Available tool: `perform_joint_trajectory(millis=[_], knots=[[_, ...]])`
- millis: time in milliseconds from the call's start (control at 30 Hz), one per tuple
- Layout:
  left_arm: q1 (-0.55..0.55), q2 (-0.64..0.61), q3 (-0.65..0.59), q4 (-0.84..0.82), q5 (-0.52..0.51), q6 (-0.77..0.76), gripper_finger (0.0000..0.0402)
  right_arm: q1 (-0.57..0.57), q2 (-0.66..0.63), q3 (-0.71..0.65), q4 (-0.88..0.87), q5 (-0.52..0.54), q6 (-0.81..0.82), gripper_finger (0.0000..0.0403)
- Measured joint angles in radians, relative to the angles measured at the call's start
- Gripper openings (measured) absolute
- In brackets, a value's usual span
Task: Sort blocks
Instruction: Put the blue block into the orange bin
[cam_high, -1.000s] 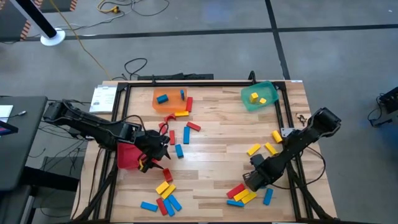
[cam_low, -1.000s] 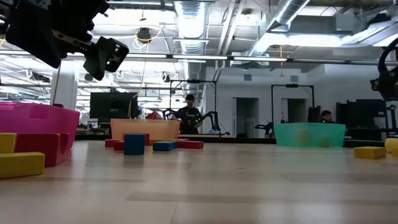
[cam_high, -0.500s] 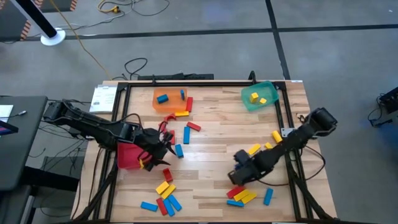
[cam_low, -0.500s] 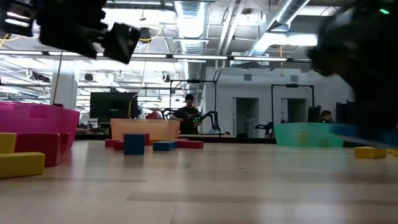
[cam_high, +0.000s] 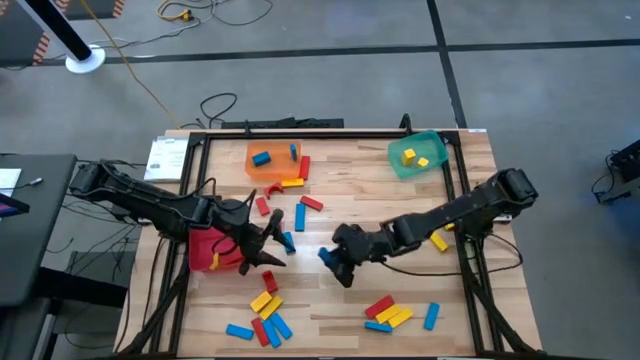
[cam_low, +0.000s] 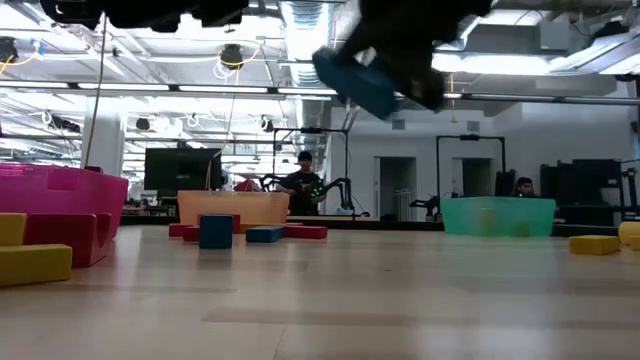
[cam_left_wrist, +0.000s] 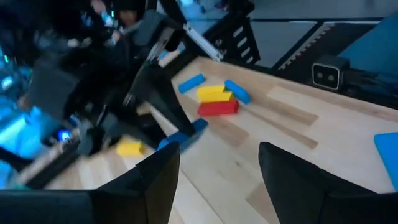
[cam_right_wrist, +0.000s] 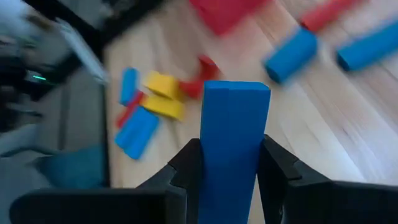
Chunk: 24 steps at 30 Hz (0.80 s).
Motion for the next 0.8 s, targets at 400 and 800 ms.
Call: perform_joint_trajectory(millis=[400,800], knots=[[0.004,0.062,0.02,0.072,-0.002,0.118,0.0213,-0.096,-0.001,0.0,0.199,-0.178,-0.136,0.0118],[0.018,0.177,0.129,0.039,-0.051,0.116,0.0213,-0.113,-0.005,0.0,0.206,-0.229,-0.164,0.0118]])
